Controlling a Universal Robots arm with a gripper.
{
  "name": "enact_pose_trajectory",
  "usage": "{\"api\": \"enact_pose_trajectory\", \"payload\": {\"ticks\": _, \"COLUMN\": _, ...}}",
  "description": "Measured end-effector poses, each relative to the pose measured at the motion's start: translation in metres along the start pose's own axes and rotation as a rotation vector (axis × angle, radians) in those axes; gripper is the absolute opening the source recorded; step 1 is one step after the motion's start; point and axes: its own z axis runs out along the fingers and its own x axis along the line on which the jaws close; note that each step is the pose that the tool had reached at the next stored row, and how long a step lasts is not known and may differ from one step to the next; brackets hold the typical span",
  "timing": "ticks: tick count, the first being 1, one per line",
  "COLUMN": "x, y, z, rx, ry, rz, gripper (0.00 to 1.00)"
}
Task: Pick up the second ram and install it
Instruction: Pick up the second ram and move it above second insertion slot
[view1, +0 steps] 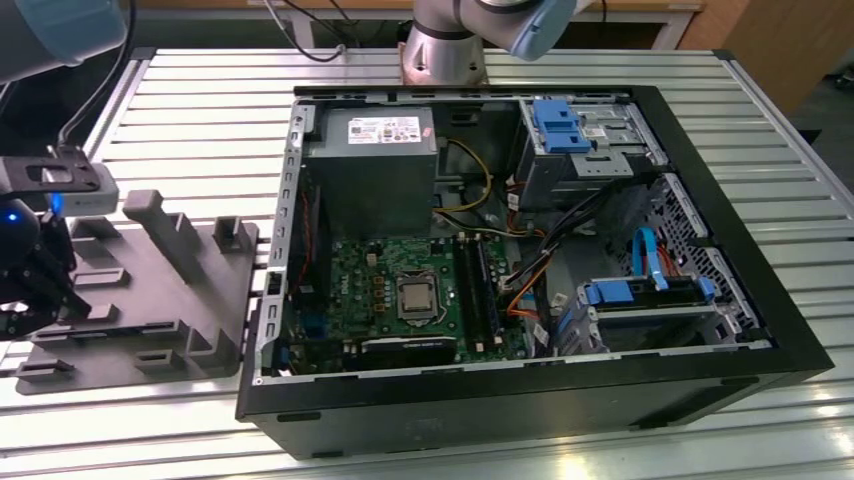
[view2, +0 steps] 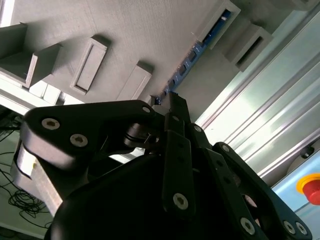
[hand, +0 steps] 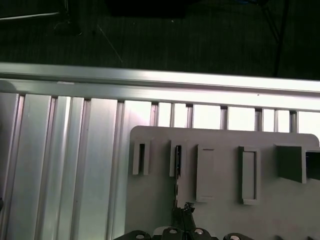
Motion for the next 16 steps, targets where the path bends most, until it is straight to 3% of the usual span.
{"api": "enact_pose_trajectory", "payload": {"ticks": 16, "x": 0.0067, "y": -0.0049, "z": 0.0044, "rx": -0.0001, "ry": 0.0, "rz": 0.0, "gripper": 0.11}}
